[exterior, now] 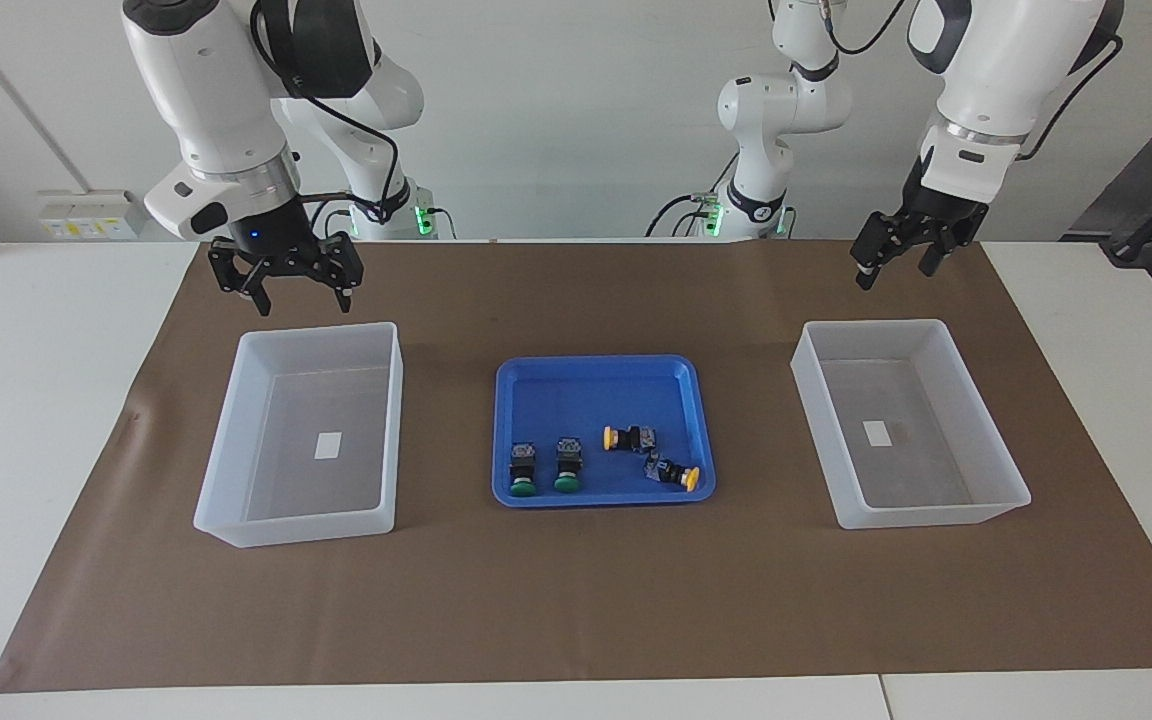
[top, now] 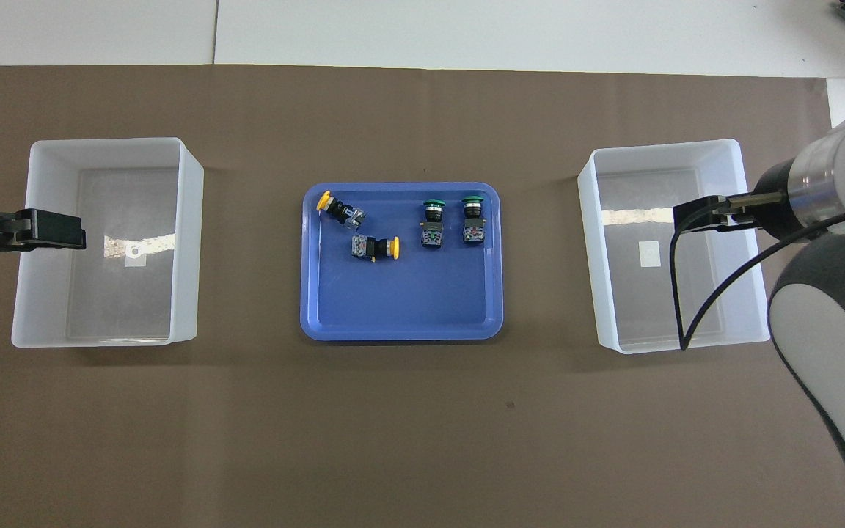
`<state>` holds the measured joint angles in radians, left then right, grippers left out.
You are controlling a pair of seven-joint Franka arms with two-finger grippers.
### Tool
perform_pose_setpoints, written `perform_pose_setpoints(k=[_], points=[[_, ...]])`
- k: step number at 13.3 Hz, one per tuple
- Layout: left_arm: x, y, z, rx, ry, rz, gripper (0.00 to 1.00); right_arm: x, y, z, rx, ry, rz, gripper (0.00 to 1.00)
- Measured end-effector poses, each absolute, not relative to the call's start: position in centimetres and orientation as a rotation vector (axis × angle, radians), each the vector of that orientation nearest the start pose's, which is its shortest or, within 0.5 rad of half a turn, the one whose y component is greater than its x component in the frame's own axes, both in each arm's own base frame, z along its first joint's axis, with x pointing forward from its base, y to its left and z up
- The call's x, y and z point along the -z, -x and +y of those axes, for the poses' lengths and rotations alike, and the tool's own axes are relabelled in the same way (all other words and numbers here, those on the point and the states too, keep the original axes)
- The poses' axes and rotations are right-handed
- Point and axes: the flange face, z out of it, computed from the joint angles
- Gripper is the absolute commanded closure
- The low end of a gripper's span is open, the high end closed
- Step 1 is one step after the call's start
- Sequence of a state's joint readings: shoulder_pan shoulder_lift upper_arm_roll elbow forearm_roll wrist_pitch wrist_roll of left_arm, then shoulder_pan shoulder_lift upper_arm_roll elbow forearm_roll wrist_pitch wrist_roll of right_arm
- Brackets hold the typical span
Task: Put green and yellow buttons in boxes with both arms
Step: 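Reach the left gripper over the blue tray to a yellow button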
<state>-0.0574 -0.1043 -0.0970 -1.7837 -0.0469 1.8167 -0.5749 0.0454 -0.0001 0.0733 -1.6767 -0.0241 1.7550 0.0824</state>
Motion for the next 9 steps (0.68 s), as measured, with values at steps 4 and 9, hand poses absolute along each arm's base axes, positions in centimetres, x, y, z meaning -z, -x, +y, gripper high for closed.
perform_pose_setpoints(k=[4,9], points=[[-54.5,-56.4,-15.4,0.194,3.073,-1.145,0.00,-59.1,-56.5,6.5,0.127,3.154,-0.063,0.00],[-45.5,-60.0,-19.3,0.228,2.980,-1.534,0.00,-59.1,-56.5,6.5,0.127,3.154,-0.063,0.00]])
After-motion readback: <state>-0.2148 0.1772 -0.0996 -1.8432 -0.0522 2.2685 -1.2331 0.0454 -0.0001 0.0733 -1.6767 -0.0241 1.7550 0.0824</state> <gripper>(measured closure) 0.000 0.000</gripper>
